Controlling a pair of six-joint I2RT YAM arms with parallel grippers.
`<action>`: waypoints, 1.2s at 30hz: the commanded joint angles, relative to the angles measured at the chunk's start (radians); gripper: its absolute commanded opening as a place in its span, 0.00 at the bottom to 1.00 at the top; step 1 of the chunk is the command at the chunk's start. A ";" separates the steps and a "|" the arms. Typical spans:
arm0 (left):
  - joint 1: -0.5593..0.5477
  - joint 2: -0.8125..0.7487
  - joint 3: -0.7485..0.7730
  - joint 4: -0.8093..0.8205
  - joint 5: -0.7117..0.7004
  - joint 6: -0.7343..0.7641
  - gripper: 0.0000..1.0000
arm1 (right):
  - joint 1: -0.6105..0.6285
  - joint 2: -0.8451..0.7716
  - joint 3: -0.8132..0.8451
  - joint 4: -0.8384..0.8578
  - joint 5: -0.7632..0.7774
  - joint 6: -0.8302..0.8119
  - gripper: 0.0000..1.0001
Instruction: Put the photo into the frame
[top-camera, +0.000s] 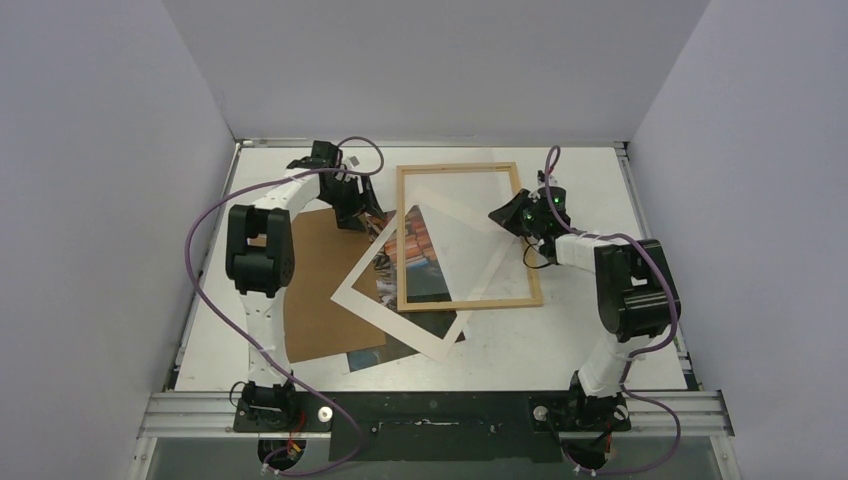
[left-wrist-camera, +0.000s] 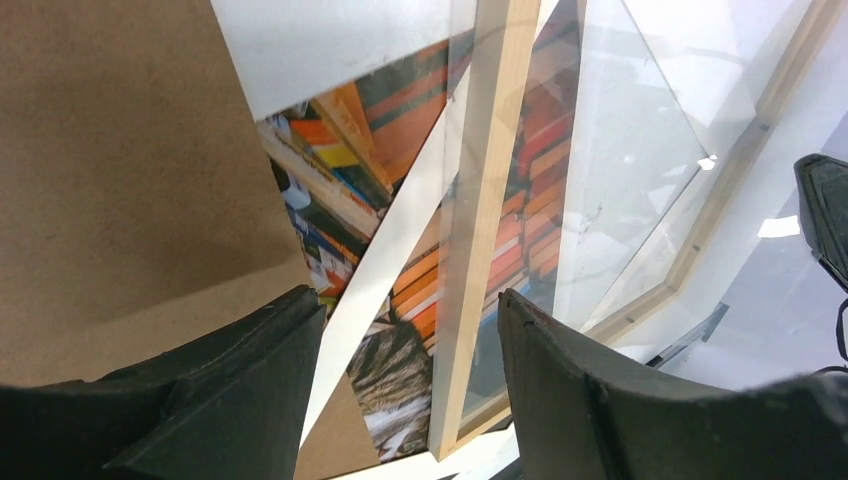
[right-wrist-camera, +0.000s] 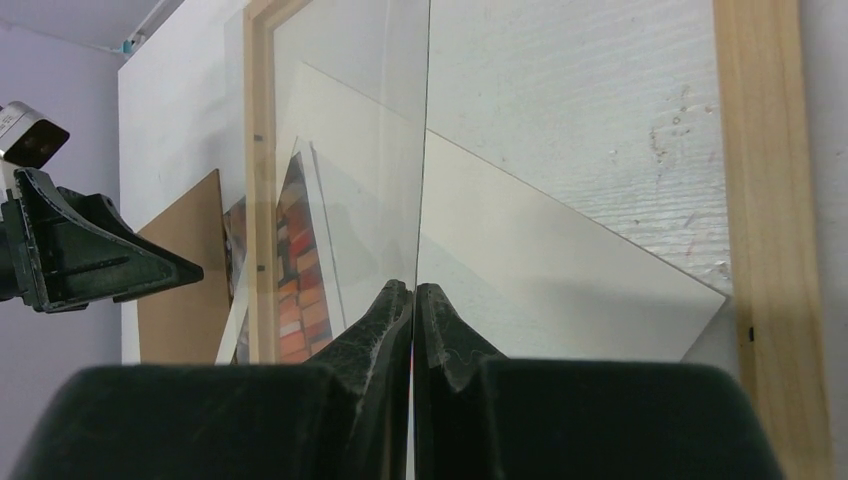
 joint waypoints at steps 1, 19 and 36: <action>-0.012 0.039 0.080 0.030 0.031 -0.006 0.61 | -0.025 -0.072 -0.001 0.036 0.029 -0.051 0.00; -0.062 0.133 0.163 0.030 0.011 -0.016 0.53 | -0.091 -0.100 -0.018 -0.049 -0.024 -0.117 0.00; -0.078 0.192 0.185 0.042 -0.021 -0.004 0.47 | -0.100 -0.088 -0.002 -0.067 -0.093 -0.051 0.00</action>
